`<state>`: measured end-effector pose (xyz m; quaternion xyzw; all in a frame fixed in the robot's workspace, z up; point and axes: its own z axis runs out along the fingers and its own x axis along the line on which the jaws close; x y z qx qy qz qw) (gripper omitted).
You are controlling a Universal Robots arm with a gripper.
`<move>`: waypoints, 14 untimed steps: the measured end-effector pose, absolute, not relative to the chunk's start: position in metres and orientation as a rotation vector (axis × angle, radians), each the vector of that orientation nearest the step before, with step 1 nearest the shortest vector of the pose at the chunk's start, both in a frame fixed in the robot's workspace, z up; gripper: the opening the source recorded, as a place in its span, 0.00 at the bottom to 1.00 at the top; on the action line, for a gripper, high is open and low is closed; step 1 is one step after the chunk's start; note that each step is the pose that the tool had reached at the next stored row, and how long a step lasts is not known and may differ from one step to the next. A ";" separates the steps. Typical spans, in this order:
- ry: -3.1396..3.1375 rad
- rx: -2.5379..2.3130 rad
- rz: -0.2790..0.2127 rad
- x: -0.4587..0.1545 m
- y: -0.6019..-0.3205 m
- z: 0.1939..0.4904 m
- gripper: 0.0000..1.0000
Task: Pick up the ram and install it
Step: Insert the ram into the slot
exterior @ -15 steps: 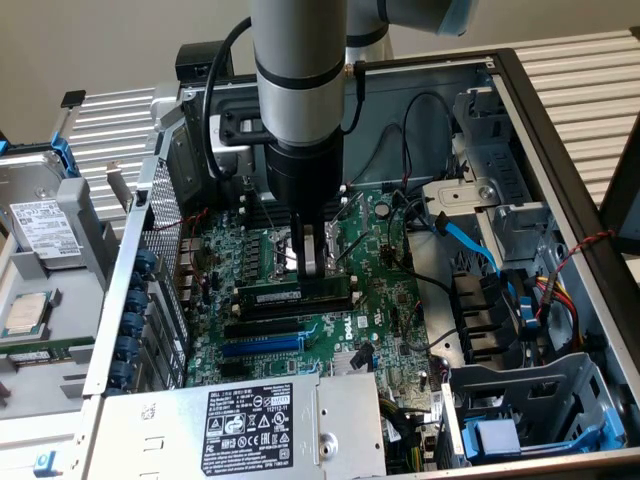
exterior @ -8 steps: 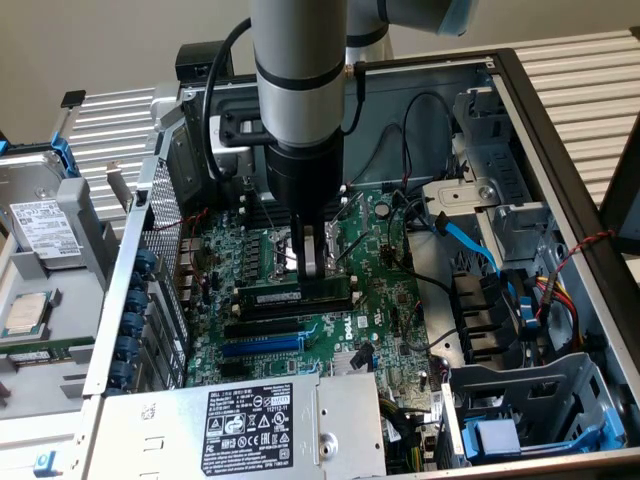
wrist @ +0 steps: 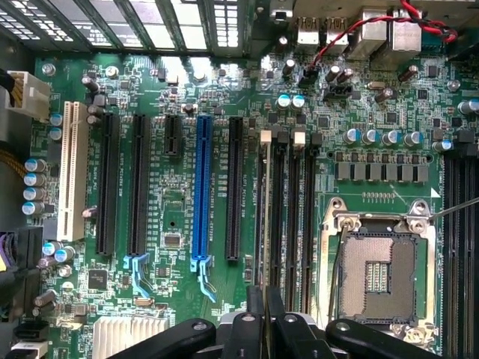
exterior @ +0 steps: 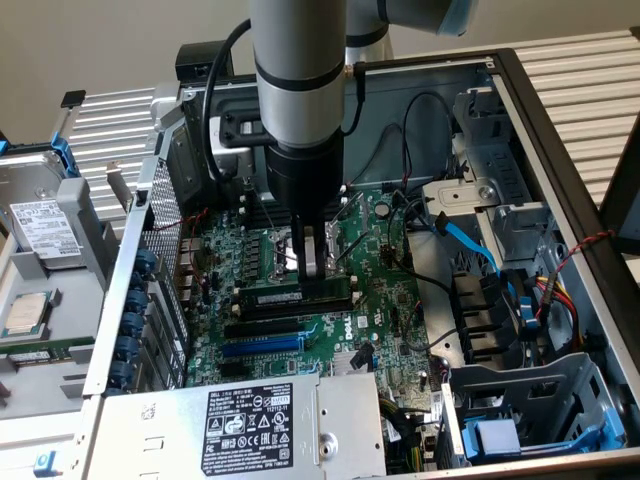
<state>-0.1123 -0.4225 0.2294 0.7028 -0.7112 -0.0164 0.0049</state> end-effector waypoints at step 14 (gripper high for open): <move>-2.228 2.201 -0.051 -0.114 -0.422 0.227 0.13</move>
